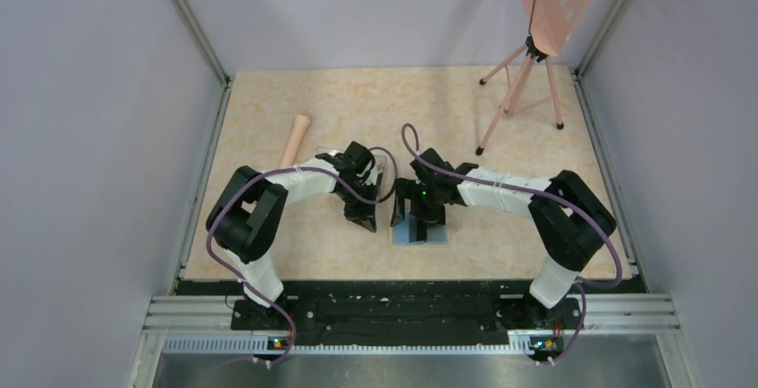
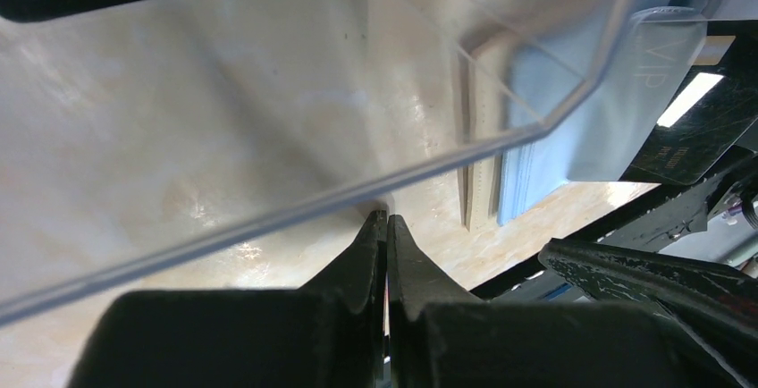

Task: Put the credit cards into the card holder
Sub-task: Insert the credit card into the card holder.

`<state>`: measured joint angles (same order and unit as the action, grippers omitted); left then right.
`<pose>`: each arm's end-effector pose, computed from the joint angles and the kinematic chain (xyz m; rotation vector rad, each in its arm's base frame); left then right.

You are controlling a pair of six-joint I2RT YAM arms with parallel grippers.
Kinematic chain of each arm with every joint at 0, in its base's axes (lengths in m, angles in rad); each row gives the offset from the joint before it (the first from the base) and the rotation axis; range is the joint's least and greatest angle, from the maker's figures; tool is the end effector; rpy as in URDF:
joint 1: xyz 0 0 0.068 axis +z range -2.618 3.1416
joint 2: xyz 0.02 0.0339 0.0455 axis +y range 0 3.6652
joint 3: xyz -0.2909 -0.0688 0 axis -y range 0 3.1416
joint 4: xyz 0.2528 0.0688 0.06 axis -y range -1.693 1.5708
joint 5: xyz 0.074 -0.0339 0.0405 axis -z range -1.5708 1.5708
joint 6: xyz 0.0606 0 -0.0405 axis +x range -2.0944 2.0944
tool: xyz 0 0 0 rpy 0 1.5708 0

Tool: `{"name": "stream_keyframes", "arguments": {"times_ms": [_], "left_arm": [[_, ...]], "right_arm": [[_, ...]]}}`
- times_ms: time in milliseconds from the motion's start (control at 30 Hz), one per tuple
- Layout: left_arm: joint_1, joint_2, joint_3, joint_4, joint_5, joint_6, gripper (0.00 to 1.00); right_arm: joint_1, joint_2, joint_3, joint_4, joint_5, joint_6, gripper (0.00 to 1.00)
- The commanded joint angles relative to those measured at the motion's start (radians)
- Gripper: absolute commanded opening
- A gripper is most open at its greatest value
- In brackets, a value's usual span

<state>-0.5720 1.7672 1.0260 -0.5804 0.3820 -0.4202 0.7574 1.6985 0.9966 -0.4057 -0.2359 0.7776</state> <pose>0.2702 -0.2008 0.1462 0.3026 3.0124 -0.6951 0.2433 0.2495 0.1657 -0.0515 2.8839 0.7180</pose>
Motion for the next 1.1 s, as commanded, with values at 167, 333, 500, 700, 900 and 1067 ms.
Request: {"name": "stream_keyframes", "arguments": {"times_ms": [167, 333, 500, 700, 900, 1067], "left_arm": [[-0.014, 0.024, 0.027, 0.016, 0.005, 0.012, 0.00], [-0.014, 0.011, 0.047, 0.008, 0.020, 0.012, 0.00], [-0.014, -0.012, 0.067, 0.010, 0.053, 0.003, 0.03], [-0.014, -0.043, 0.066, 0.061, 0.145, -0.005, 0.13], [-0.018, -0.038, 0.059, 0.111, 0.221, 0.000, 0.25], [-0.032, -0.027, 0.068, 0.095, 0.197, 0.007, 0.31]], "right_arm": [[0.019, -0.063, 0.035, -0.105, 0.069, -0.070, 0.87], [0.019, -0.070, 0.042, -0.135, 0.080, -0.095, 0.88], [0.019, -0.082, 0.039, -0.168, 0.101, -0.113, 0.89], [0.018, -0.107, 0.013, -0.147, 0.104, -0.125, 0.91], [-0.016, -0.156, -0.129, 0.014, 0.025, -0.073, 0.92], [-0.061, -0.219, -0.230, 0.063, -0.003, -0.033, 0.92]]}}
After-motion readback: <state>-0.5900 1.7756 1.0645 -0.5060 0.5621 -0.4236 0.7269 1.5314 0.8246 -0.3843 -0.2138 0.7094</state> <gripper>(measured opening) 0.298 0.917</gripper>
